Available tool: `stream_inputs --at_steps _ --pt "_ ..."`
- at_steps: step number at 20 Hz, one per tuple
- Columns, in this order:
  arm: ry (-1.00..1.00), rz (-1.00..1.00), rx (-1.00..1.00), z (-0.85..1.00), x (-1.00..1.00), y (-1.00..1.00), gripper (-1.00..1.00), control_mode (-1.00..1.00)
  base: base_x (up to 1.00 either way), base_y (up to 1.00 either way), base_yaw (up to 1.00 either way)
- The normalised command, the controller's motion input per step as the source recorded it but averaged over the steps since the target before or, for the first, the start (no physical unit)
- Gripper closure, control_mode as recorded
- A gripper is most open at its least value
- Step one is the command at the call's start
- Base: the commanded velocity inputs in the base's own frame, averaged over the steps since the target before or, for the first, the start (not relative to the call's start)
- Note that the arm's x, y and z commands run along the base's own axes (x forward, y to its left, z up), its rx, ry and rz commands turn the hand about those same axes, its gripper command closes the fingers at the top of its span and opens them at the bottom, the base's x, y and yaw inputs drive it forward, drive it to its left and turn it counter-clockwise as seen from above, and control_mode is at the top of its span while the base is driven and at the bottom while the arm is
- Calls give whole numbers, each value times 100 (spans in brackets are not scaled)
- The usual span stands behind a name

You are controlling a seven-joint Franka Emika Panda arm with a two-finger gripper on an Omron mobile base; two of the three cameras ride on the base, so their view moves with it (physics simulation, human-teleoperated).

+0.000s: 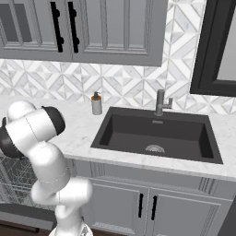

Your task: Pick up the cup and bowl from the counter, place them in the dishwasher, and close the dishwasher door.

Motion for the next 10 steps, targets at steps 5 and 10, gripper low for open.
stream_inputs --at_steps 5,10 --pt "-3 0 0 -39 -47 0 100 -100 0 0 0" --pt "-6 0 0 -13 -24 3 100 -100 0 0 0"
